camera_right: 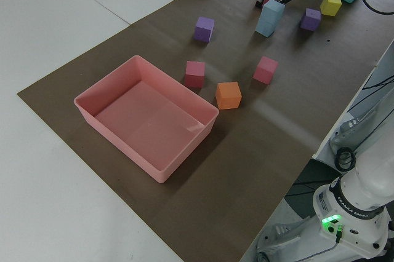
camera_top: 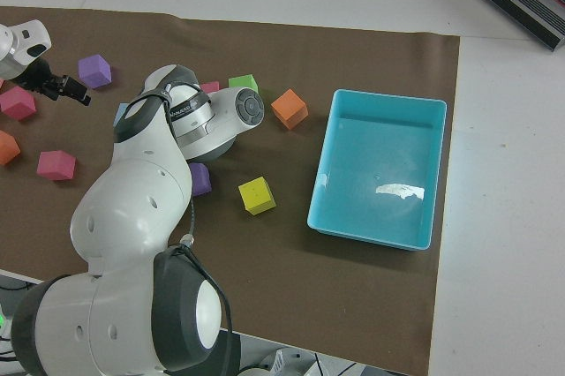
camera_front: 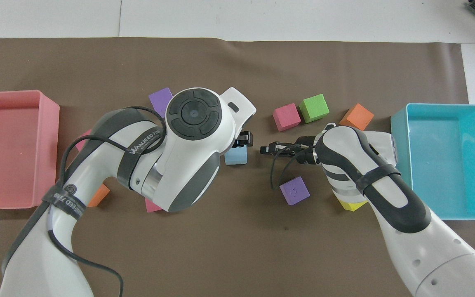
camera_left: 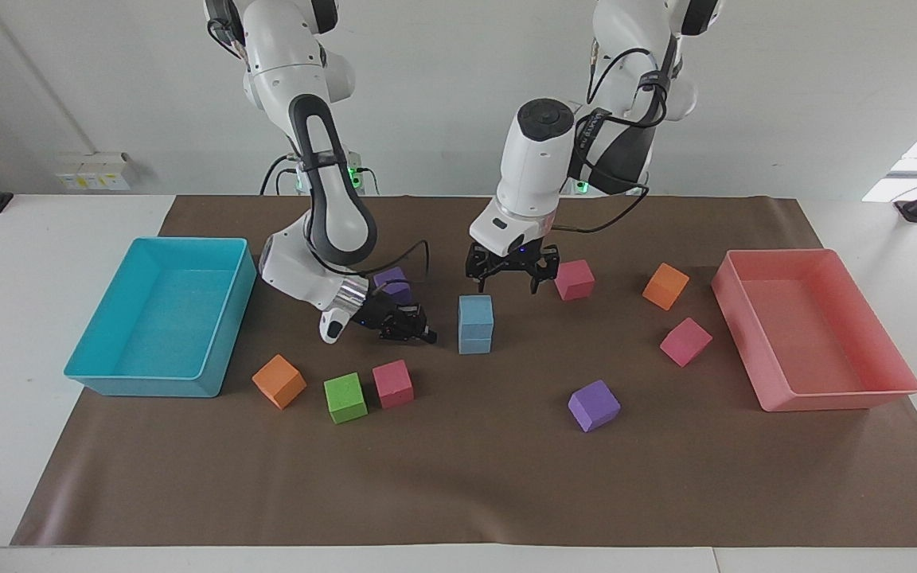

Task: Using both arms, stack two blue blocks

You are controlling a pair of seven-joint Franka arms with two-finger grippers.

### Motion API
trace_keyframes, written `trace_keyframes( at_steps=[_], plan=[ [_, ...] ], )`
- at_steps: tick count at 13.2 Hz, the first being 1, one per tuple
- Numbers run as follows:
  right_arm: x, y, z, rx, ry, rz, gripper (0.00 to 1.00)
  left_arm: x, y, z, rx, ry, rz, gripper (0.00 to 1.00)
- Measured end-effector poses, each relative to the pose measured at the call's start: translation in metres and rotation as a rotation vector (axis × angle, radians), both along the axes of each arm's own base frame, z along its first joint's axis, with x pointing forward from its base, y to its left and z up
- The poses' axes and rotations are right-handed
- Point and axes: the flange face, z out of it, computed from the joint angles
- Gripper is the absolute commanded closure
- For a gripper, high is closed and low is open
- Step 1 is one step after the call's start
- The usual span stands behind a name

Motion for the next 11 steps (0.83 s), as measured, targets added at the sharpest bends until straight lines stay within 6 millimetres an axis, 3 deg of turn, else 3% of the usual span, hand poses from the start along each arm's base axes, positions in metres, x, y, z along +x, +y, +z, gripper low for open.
trace_keyframes(
  at_steps=[1, 2, 7, 11],
  plan=[
    [0.004, -0.008, 0.006, -0.034, -0.022, 0.021, 0.23, 0.0, 0.022, 0.003, 0.005, 0.001, -0.02, 0.0],
    [0.008, -0.018, 0.014, -0.066, -0.044, 0.036, 0.0, 0.001, 0.046, 0.009, 0.006, -0.004, -0.036, 0.0],
    [0.017, -0.041, 0.055, -0.197, -0.078, 0.067, 0.0, 0.014, 0.147, 0.048, 0.012, -0.042, -0.106, 0.0],
    [0.022, -0.046, 0.106, -0.43, -0.056, 0.069, 0.0, 0.028, 0.197, 0.091, 0.02, -0.034, -0.106, 0.0]
  ],
)
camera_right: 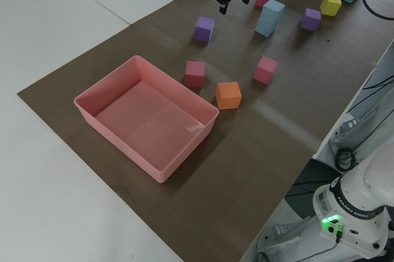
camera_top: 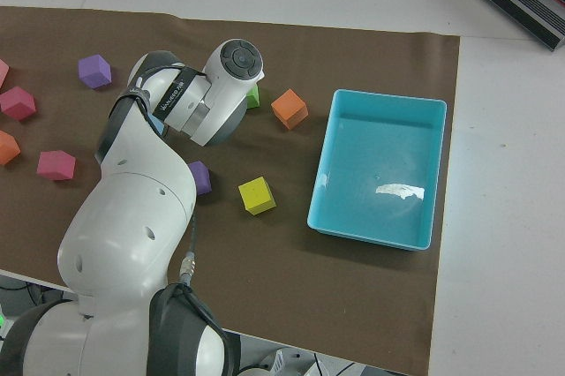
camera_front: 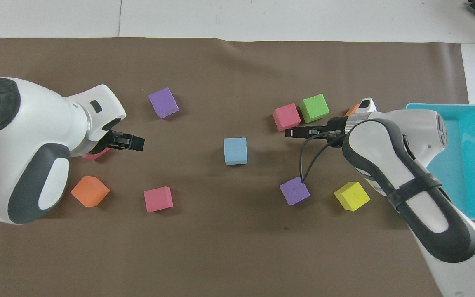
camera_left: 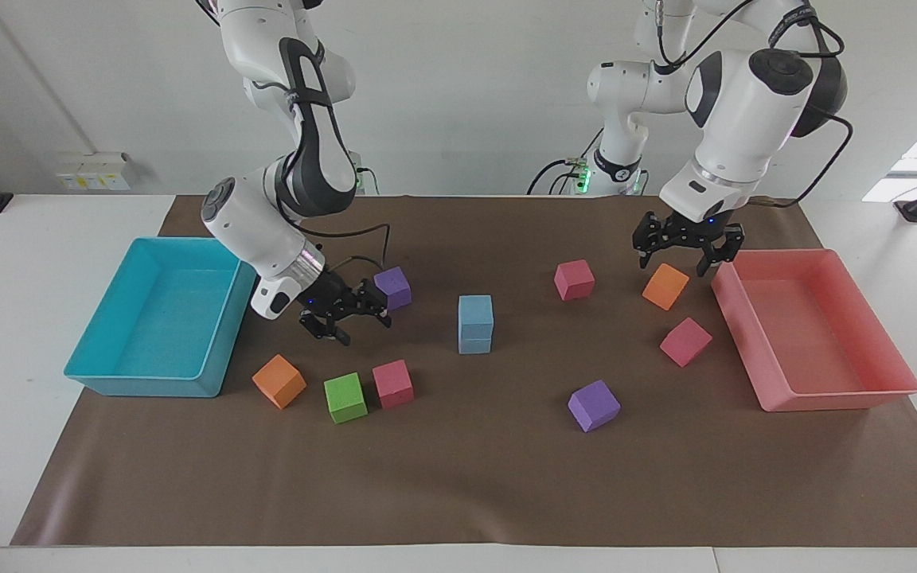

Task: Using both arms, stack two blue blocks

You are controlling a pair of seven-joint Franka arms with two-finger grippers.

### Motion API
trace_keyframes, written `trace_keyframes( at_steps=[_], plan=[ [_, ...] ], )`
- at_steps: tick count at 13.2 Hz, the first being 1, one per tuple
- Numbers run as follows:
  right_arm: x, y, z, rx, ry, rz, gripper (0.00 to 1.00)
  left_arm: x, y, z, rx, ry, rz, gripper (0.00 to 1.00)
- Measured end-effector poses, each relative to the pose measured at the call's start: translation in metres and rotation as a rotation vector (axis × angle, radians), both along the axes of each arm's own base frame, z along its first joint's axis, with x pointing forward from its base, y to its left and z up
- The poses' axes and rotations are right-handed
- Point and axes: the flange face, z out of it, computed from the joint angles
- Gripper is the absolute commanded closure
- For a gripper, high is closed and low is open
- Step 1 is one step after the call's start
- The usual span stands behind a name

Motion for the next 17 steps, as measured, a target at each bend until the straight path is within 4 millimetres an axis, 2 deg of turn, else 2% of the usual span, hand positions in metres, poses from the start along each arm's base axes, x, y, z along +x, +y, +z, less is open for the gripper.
trace_keyframes(
  at_steps=[2, 4, 7, 10, 13, 15, 17],
  plan=[
    [0.003, 0.001, 0.024, -0.102, 0.04, -0.024, 0.0, 0.006, 0.019, 0.024, 0.002, 0.001, 0.026, 0.0],
    [0.008, -0.007, 0.048, -0.206, 0.08, -0.038, 0.0, 0.009, 0.037, 0.04, 0.004, 0.012, 0.045, 0.0],
    [0.014, -0.041, 0.081, -0.285, 0.126, -0.056, 0.0, 0.011, 0.05, 0.056, 0.007, 0.032, 0.058, 0.0],
    [0.015, -0.096, 0.101, -0.311, 0.142, -0.126, 0.0, 0.014, 0.054, 0.063, 0.006, 0.025, 0.059, 0.0],
    [0.002, -0.145, 0.125, -0.342, 0.162, -0.188, 0.0, 0.013, 0.055, 0.065, 0.007, 0.029, 0.058, 0.0],
    [-0.009, -0.159, 0.146, -0.374, 0.154, -0.202, 0.0, 0.009, 0.056, 0.065, 0.011, 0.058, 0.058, 0.0],
    [-0.022, -0.16, 0.168, -0.383, 0.154, -0.2, 0.0, 0.005, 0.058, 0.065, 0.014, 0.085, 0.06, 0.0]
  ],
)
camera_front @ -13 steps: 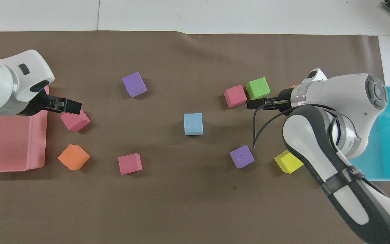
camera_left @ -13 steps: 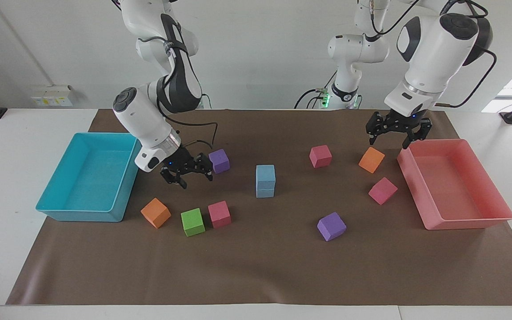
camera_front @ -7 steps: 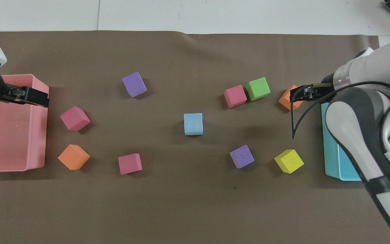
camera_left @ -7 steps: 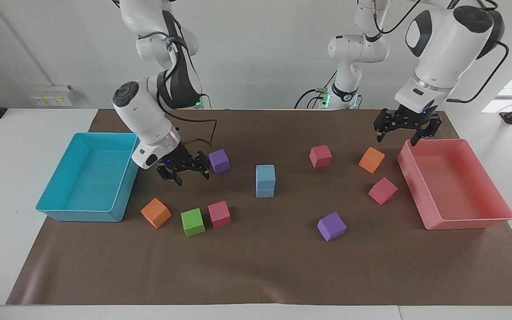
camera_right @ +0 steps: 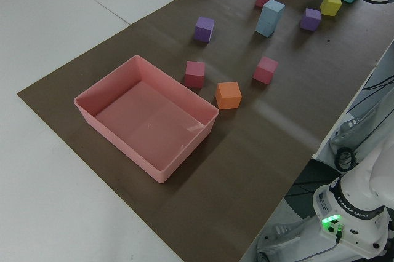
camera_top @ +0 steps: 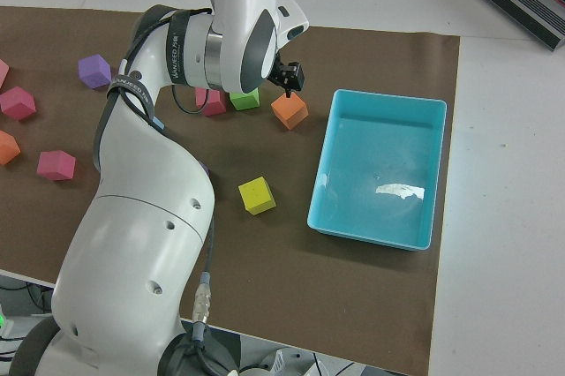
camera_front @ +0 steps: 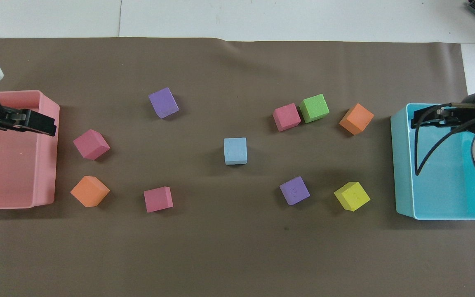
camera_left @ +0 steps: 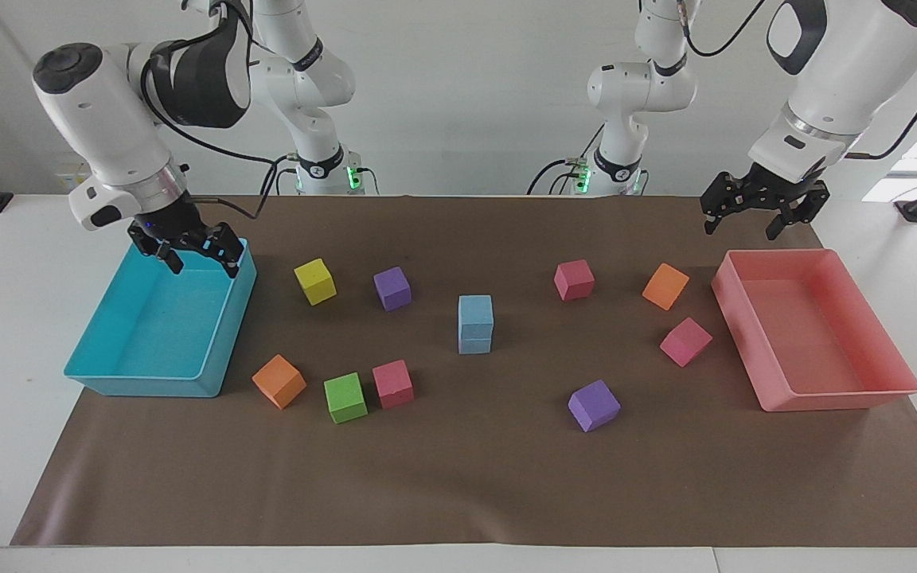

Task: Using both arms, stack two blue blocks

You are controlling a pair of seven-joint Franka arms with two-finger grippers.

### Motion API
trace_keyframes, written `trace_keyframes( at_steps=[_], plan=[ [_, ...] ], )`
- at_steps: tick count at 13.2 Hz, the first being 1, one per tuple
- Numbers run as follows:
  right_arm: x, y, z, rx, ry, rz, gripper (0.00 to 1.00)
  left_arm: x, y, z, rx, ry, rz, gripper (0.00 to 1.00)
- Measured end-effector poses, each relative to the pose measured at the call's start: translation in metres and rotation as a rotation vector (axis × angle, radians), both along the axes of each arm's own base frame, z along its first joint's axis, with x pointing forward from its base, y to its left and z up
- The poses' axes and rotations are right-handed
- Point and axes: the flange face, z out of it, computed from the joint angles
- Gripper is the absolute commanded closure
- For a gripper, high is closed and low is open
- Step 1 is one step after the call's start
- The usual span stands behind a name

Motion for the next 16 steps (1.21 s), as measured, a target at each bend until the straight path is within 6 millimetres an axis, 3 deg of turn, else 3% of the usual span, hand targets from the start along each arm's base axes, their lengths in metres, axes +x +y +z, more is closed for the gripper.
trace_keyframes(
  at_steps=[6, 10, 16],
  plan=[
    [-0.026, 0.006, 0.079, -0.054, 0.023, 0.022, 0.0, -0.003, 0.0, 0.0, 0.002, 0.018, -0.003, 0.0],
    [-0.031, 0.022, 0.087, -0.055, 0.033, 0.052, 0.0, -0.004, 0.001, 0.0, 0.002, 0.016, -0.004, 0.0],
    [-0.036, 0.025, 0.086, -0.052, 0.06, 0.057, 0.0, -0.004, 0.002, 0.001, 0.001, 0.013, -0.001, 0.0]
  ],
)
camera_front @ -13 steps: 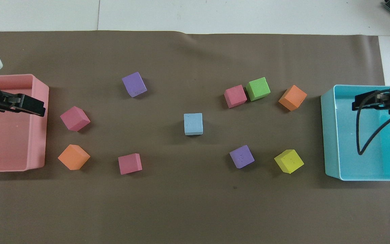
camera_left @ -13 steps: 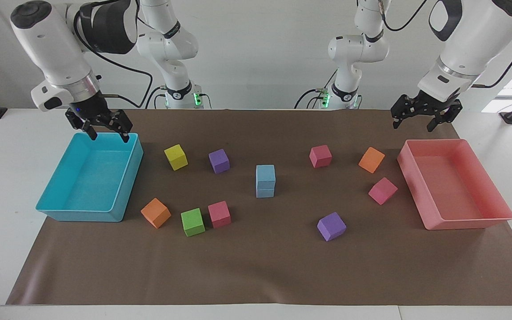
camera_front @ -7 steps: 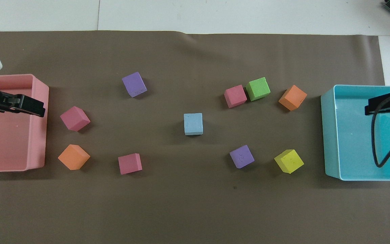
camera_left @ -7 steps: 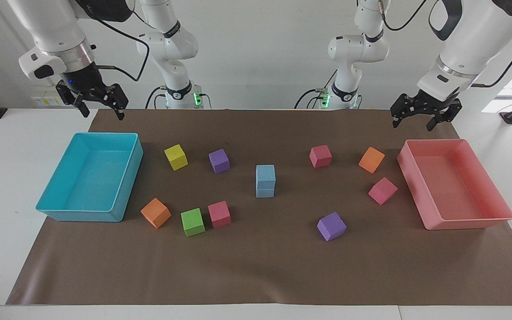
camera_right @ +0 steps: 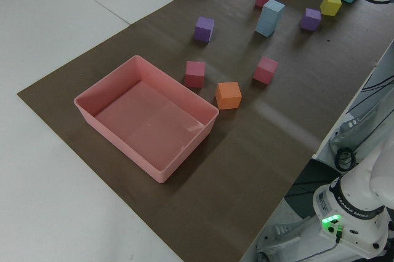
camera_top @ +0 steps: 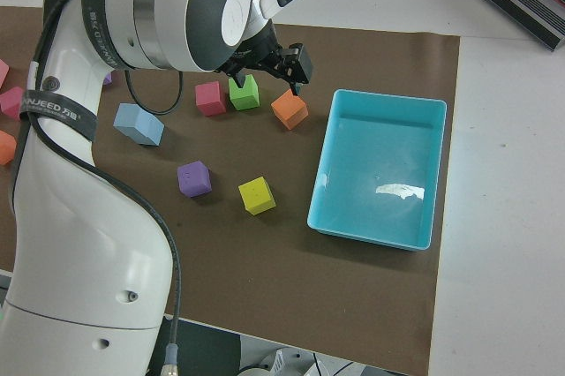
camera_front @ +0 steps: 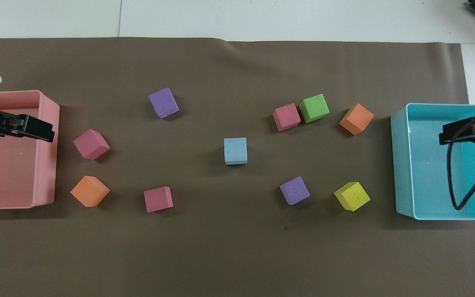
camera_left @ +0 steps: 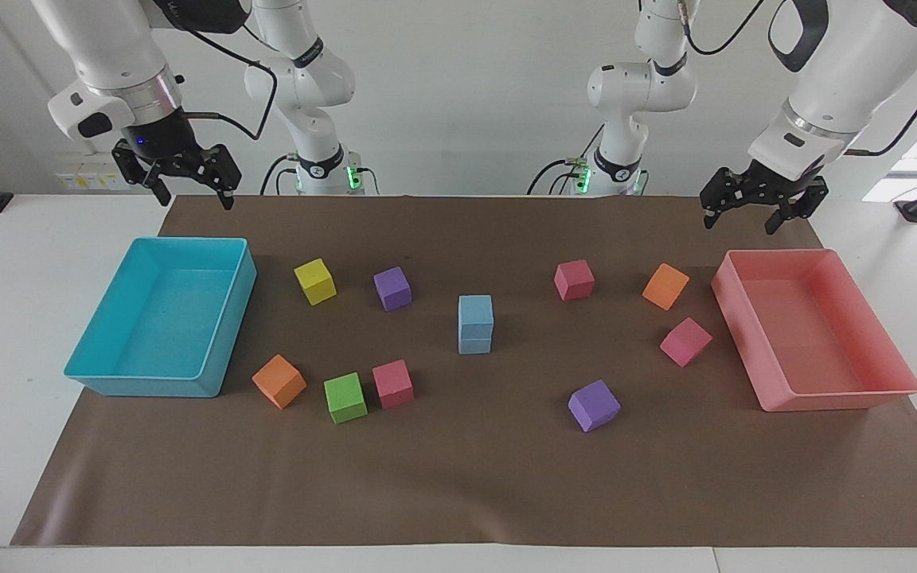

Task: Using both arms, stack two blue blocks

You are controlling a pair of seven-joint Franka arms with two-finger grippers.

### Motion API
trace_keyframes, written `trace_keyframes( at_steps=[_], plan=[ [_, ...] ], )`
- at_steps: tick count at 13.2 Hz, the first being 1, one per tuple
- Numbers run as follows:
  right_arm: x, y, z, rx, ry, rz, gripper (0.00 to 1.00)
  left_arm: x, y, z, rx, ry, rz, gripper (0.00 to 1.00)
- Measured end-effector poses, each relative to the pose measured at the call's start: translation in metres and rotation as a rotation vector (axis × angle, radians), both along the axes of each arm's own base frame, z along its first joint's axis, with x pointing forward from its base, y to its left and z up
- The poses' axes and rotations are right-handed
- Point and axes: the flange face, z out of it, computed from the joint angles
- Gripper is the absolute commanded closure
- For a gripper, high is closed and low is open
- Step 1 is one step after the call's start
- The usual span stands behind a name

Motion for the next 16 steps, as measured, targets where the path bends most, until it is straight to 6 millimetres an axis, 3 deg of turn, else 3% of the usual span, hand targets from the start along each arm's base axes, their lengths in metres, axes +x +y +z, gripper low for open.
trace_keyframes(
  at_steps=[8, 16],
  plan=[
    [-0.004, 0.001, 0.004, 0.005, 0.003, 0.001, 0.0, 0.001, 0.012, 0.0, 0.0, 0.0, 0.023, 0.0],
    [-0.004, 0.001, 0.003, 0.005, 0.002, 0.001, 0.0, 0.001, 0.012, 0.0, -0.001, -0.001, 0.022, 0.0]
  ],
)
